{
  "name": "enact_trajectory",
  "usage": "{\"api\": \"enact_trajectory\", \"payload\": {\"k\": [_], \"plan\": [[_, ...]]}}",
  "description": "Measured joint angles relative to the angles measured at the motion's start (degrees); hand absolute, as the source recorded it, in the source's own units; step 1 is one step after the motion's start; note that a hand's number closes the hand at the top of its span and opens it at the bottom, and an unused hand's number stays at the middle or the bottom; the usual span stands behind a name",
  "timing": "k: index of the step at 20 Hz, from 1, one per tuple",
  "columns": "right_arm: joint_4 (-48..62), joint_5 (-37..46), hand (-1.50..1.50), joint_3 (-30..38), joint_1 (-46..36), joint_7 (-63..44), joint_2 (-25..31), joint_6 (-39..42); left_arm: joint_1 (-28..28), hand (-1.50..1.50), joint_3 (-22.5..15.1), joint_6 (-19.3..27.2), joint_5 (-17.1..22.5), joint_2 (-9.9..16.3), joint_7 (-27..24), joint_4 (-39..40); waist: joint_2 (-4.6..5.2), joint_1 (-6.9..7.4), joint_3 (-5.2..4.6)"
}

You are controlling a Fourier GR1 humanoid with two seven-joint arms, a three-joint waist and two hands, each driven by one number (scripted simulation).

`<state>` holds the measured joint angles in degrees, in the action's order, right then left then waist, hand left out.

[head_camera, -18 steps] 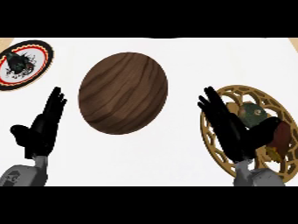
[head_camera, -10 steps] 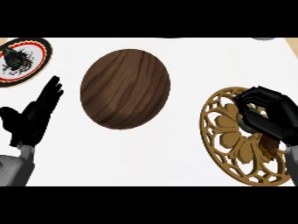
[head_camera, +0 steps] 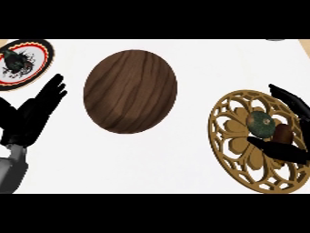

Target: Pick the squash from the placemat and place it in the bowl

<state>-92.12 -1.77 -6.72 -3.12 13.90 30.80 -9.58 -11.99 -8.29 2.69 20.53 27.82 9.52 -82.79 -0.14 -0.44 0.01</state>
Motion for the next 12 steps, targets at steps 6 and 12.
{"api": "enact_trajectory", "payload": {"k": [6, 12], "plan": [[-10.39, 7.60, -1.50, 0.50, -0.15, -15.91, 8.36, -0.22, 0.18, 0.00, 0.91, -1.06, 0.10, 0.15, 0.65, -0.38, -0.14, -0.15, -0.15], [-16.95, 9.64, -1.50, -1.85, -5.51, -36.30, 16.94, 9.30, 0.11, 0.00, 0.66, -1.48, -0.26, -0.31, 1.46, -1.24, -0.05, 0.58, -0.22]]}}
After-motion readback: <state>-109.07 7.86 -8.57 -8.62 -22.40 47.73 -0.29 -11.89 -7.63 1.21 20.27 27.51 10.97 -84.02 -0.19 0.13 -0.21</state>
